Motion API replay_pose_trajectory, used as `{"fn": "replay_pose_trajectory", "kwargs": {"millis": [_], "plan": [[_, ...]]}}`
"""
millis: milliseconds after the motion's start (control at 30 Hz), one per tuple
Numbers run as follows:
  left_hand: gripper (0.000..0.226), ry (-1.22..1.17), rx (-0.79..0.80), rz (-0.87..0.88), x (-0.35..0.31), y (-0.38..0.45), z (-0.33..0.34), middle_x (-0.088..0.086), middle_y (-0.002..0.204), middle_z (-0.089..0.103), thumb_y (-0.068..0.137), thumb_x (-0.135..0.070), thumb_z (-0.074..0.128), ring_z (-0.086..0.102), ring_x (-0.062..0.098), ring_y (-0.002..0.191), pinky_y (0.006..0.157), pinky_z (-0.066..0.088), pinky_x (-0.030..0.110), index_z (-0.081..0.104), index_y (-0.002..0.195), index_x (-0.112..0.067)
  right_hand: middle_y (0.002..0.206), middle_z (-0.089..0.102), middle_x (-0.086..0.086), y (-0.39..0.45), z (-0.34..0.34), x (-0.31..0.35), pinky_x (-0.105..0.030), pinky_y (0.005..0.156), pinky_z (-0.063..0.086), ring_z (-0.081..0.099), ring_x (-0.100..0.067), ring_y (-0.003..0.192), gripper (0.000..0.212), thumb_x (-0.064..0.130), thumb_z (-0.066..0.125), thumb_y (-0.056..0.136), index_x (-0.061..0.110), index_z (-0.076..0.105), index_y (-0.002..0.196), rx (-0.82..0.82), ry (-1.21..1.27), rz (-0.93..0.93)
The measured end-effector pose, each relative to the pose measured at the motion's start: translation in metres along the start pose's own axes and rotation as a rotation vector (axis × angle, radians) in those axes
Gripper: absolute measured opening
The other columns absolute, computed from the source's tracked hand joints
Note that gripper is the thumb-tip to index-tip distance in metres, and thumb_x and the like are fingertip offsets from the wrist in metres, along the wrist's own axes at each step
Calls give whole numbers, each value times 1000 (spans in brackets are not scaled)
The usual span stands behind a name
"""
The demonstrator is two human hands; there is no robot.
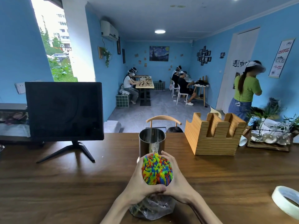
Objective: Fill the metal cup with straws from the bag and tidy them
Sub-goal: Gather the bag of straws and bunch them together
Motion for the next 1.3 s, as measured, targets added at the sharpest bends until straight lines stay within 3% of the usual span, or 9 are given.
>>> {"fn": "replay_pose_trajectory", "kwargs": {"millis": [100, 233, 333, 433, 667, 767, 967, 1133, 1300], "plan": [[112, -53, 68, -59, 12, -3, 1, -13, 129, 65, 54, -31, 104, 64, 10, 122, 96, 55, 25, 35, 140, -47, 139, 59, 10, -5, 10, -19, -38, 107, 51, 58, -15, 131, 125, 26, 105, 54, 47, 26, 148, 78, 43, 77], [121, -96, 114, -122, 31, -14, 1, -12, 127, 68, 56, -27, 103, 66, 9, 121, 95, 53, 21, 21, 143, -41, 141, 59, 11, -13, 19, -38, -44, 108, 51, 56, -15, 134, 133, 21, 105, 53, 56, 20, 148, 79, 56, 122], [132, -109, 95, -136, 35, -17, -1, -1, 133, 65, 57, -17, 102, 63, 11, 125, 97, 53, 22, 10, 150, -36, 142, 58, 16, -15, 23, -43, -38, 110, 49, 55, -10, 134, 133, 28, 105, 52, 64, 17, 144, 107, 51, 149], [140, -107, 81, -107, 34, -13, -5, -11, 139, 61, 61, -1, 98, 61, 16, 130, 101, 51, 26, 2, 156, -38, 142, 57, 16, -14, 24, -38, -28, 108, 48, 54, -11, 136, 118, 22, 103, 59, 72, 28, 135, 169, 106, 155], [109, -143, 185, -166, 39, -7, -2, -4, 133, 69, 65, 0, 95, 66, 15, 123, 97, 53, 24, 31, 153, -13, 148, 56, -6, -10, 10, -26, -40, 109, 48, 53, -27, 137, 107, 4, 93, 70, 27, 31, 154, 217, 213, 202], [108, -164, 213, -158, 39, -7, 2, 6, 138, 65, 68, 4, 92, 62, 22, 129, 103, 53, 37, 31, 153, -23, 138, 63, -12, -10, 9, -30, -38, 103, 52, 60, -29, 130, 94, 8, 93, 70, 14, 39, 147, 202, 229, 271], [106, -230, 206, -207, 48, -4, 6, -2, 128, 71, 66, 6, 93, 66, 19, 122, 94, 57, 31, 32, 147, -26, 132, 68, -12, -11, 10, -42, -35, 100, 54, 64, -28, 125, 90, 15, 95, 69, 10, 43, 142, 114, 260, 304], [117, -255, 115, -182, 57, -4, 8, 1, 128, 71, 55, -6, 101, 68, 20, 120, 94, 56, 29, 32, 147, -22, 126, 71, 2, -17, 13, -55, -29, 96, 55, 67, -17, 119, 105, 38, 102, 55, 24, 42, 140, -119, 279, 289], [125, -213, 13, -150, 76, -6, 11, 4, 123, 73, 45, -4, 104, 70, 22, 115, 90, 59, 33, 33, 147, -20, 131, 68, 0, -19, 22, -61, -24, 96, 53, 64, -19, 124, 106, 33, 100, 59, 26, 36, 143, -160, 316, 263]]}}
Point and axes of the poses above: each hand's wrist, its own y-axis towards the middle knuckle, its own z-axis out of the palm, x = y × z, the point moved 9 cm from there along y, towards the middle knuckle
